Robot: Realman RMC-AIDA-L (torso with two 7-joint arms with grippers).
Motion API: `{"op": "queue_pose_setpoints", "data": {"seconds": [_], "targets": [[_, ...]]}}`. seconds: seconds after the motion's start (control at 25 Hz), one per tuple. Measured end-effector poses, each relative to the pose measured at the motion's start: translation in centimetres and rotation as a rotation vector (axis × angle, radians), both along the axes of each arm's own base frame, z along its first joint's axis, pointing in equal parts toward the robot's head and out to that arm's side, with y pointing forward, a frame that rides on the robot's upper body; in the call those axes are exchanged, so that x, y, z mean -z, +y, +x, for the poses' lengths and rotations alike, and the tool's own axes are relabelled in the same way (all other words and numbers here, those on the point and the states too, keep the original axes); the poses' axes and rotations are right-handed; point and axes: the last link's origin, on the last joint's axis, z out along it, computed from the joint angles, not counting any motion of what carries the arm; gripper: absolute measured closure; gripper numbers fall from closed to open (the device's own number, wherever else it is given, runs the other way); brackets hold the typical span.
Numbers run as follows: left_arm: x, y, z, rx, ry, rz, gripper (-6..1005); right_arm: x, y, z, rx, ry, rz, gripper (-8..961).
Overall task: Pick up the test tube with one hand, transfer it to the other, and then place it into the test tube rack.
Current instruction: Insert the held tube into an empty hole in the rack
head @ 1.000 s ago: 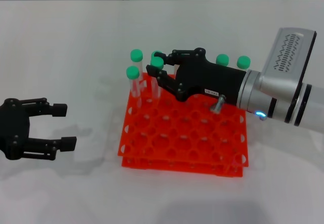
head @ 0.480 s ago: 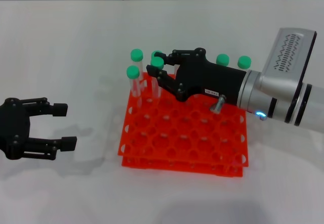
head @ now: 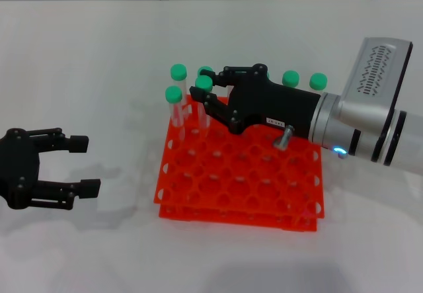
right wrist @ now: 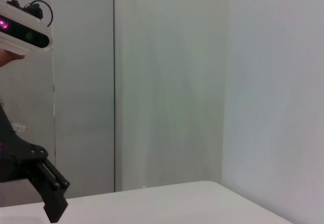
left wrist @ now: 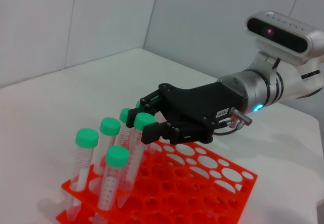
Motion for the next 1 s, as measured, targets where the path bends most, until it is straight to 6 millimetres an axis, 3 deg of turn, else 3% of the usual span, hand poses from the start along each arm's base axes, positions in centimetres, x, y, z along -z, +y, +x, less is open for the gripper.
{"op": "queue_pose_setpoints", "data": {"seconds": [1.0], "targets": [[0.0, -0.03, 0.03, 0.001, -0.001, -0.003, 119, 0.02, 0.05, -0.05, 0.018, 0.009, -0.015, 688]]}}
